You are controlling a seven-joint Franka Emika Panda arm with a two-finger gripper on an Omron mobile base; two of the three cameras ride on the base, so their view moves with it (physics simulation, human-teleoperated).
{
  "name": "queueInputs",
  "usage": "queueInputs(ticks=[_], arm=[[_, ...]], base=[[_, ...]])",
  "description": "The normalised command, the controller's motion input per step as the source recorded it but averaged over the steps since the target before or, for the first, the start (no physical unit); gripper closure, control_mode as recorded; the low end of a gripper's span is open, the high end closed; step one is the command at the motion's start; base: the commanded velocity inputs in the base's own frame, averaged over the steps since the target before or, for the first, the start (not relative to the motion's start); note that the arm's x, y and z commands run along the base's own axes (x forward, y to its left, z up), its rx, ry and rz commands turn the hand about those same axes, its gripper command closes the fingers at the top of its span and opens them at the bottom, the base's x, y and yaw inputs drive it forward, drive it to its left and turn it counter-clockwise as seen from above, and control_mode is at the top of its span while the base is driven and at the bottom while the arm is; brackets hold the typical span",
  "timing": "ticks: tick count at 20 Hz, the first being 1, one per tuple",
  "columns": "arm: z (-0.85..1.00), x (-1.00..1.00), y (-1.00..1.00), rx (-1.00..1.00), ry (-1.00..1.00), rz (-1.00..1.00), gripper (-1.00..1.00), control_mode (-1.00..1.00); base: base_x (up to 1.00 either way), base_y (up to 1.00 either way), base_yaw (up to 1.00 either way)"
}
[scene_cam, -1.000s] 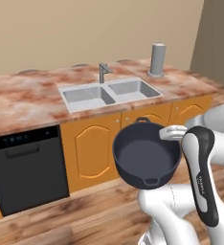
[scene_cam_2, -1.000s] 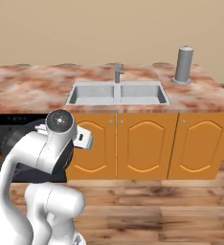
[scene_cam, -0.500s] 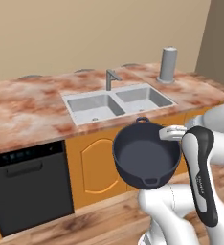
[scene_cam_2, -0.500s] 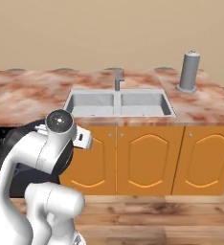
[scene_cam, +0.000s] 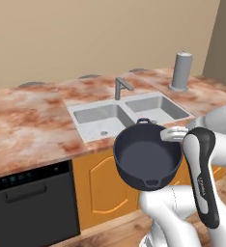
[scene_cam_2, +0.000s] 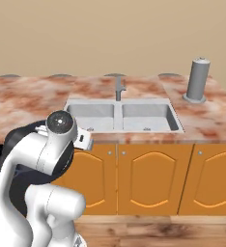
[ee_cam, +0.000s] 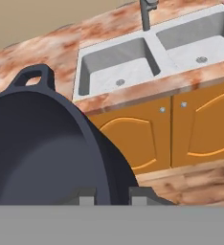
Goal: Move the pot and pan from the stove into the sink.
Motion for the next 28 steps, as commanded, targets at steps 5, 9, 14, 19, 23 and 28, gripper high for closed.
queueInputs(ticks=[5, 9, 14, 19, 23, 28], arm=[[0.00, 0.00, 0.00, 0.00, 0.00, 0.00, 1.00, 1.00], [0.00, 0.00, 0.00, 0.00, 0.00, 0.00, 1.00, 1.00], [0.00, 0.00, 0.00, 0.00, 0.00, 0.00, 1.00, 1.00], [0.00, 0.00, 0.00, 0.00, 0.00, 0.00, 1.00, 1.00], [0.00, 0.00, 0.00, 0.00, 0.00, 0.00, 1.00, 1.00], [0.00, 0.00, 0.00, 0.00, 0.00, 0.00, 1.00, 1.00]], base=[[0.56, 0.00, 0.00], [0.55, 0.00, 0.00], [0.52, 0.00, 0.01], [0.24, 0.02, 0.01], [0.01, -0.02, 0.00], [0.27, -0.39, 0.02]])
